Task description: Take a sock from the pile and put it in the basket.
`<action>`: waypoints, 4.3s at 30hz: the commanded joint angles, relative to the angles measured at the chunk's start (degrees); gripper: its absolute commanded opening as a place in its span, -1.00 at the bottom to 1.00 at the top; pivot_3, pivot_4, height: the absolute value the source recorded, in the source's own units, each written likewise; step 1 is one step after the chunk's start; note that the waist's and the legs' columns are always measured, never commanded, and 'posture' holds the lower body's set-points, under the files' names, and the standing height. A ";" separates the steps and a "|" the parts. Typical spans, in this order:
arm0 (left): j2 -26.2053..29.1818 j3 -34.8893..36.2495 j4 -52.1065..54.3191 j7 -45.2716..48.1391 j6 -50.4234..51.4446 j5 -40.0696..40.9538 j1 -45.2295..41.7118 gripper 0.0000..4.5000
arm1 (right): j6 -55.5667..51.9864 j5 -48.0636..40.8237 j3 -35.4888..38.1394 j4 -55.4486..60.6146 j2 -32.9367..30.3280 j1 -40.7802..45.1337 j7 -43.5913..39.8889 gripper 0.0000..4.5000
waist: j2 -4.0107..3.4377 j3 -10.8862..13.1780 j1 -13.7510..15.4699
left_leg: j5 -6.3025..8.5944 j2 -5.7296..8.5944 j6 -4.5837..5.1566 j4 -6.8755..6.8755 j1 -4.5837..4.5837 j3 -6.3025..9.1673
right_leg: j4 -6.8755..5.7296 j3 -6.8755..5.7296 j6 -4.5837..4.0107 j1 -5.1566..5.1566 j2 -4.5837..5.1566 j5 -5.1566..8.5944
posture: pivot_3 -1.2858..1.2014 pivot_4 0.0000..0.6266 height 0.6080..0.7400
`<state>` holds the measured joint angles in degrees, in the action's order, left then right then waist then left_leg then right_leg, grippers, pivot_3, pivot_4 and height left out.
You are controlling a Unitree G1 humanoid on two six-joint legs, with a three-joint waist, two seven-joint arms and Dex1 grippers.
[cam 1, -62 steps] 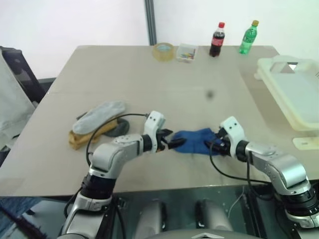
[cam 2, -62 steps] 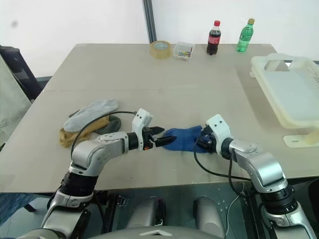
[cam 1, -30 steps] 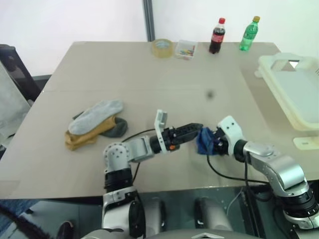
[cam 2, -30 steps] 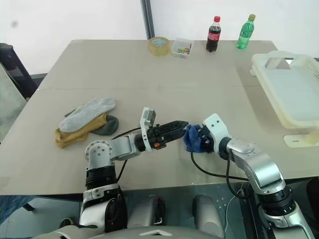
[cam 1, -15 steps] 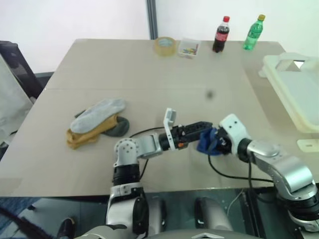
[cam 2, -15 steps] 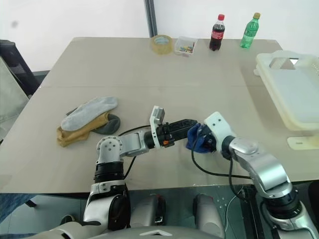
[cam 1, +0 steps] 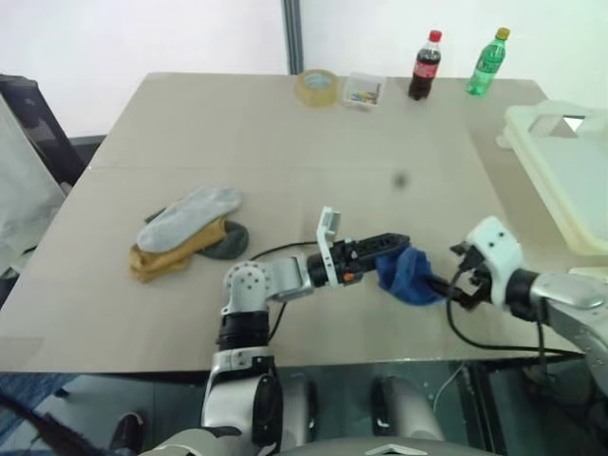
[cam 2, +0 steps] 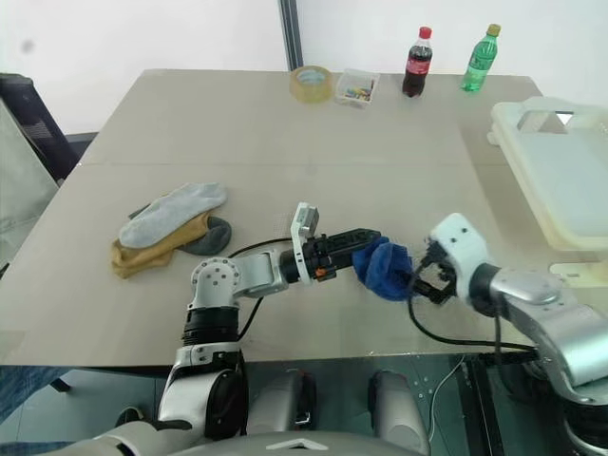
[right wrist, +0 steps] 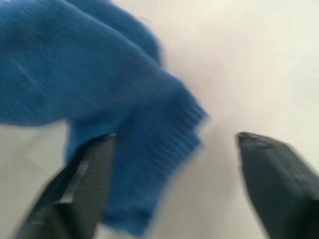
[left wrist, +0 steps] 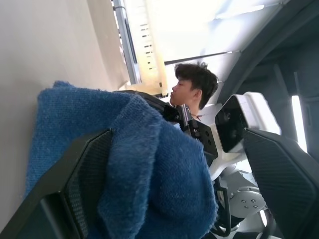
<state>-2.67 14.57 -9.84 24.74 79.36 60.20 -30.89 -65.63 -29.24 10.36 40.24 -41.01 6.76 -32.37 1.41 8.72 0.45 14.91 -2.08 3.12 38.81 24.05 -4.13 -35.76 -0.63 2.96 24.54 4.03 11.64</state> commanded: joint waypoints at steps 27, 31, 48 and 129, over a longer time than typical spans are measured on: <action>-1.19 -5.12 -1.57 4.16 -1.79 -1.80 -1.14 1.00 | -26.41 -9.53 9.84 7.05 18.13 4.22 17.26 0.96 | -0.05 -0.01 0.33 | -0.01 0.05 0.00 0.06 0.33 0.08 | -0.06 -0.06 -0.01 0.25 0.00 -0.01 | 0.03 -0.52 1.00; -1.09 -5.27 -1.58 4.36 -1.74 -1.91 -1.01 1.00 | -26.80 -10.17 10.68 7.96 16.22 2.16 15.71 0.96 | -0.05 -0.01 0.25 | -0.01 0.05 0.00 0.08 0.32 0.08 | -0.07 -0.06 0.00 0.26 -0.01 -0.01 | 0.03 -0.52 1.00; -0.59 -6.04 -1.69 5.59 -1.72 -2.77 -0.86 1.00 | -26.87 -23.88 21.08 8.31 17.89 5.72 13.83 0.96 | -0.05 -0.01 0.28 | -0.01 0.02 0.01 0.17 0.34 0.12 | -0.12 -0.09 0.00 0.24 -0.04 -0.01 | 0.03 -0.52 1.00; 17.34 -26.61 16.51 17.07 -36.38 -28.85 5.93 1.00 | -11.19 -38.03 16.73 -7.12 26.74 -6.48 34.53 -0.99 | -0.37 -0.20 -0.90 | 0.00 -0.06 0.02 0.32 0.33 0.06 | -0.19 -0.01 -0.03 0.21 -0.02 -0.03 | 0.03 -0.52 1.00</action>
<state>13.75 -10.10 2.56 39.98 51.10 35.66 -25.28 -78.15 -65.76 25.17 32.89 -12.27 0.28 2.39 1.05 8.52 -0.45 14.92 -2.15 3.14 39.13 24.38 -4.07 -35.95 -0.64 2.94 24.76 4.03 11.61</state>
